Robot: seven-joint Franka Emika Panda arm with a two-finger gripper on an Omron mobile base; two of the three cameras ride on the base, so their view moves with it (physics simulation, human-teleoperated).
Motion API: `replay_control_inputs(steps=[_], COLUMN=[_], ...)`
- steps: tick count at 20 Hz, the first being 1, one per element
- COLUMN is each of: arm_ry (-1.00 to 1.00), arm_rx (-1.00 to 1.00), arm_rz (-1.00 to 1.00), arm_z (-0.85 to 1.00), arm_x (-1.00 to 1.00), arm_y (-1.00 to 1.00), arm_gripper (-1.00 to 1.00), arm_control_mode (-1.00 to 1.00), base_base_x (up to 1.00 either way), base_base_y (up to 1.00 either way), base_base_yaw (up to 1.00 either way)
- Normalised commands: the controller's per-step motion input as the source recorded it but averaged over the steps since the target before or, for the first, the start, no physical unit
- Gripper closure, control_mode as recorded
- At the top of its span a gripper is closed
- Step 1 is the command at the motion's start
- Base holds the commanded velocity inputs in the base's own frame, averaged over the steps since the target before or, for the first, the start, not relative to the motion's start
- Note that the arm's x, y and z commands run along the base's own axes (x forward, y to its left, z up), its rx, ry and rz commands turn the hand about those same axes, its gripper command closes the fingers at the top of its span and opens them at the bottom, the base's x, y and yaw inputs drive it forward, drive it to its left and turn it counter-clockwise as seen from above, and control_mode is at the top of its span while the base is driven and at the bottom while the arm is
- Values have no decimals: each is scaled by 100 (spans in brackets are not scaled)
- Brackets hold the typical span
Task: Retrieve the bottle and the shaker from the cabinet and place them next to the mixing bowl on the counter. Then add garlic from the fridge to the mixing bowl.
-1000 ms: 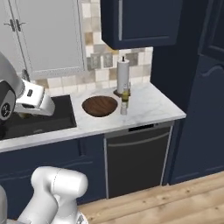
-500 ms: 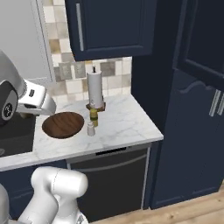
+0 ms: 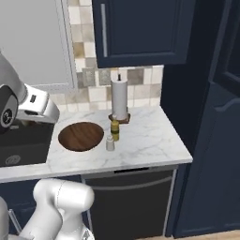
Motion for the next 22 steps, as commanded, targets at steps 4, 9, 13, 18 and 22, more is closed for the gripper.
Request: replay_control_inputs(steps=[4, 9, 13, 18, 22], arm_ry=[0, 0, 0, 6, 23], arm_rx=[0, 0, 0, 0, 0], arm_rz=[0, 0, 0, 0, 0], arm_z=[0, 0, 0, 2, 0], arm_x=[0, 0, 0, 26, 84], arm_y=[0, 0, 0, 0, 1], arm_gripper=[100, 100, 100, 100, 100], arm_control_mode=[100, 100, 100, -100, -100], base_base_x=[48, 10, 0, 0, 0], base_base_y=[0, 0, 0, 0, 0], base_base_yaw=[26, 9, 0, 0, 0])
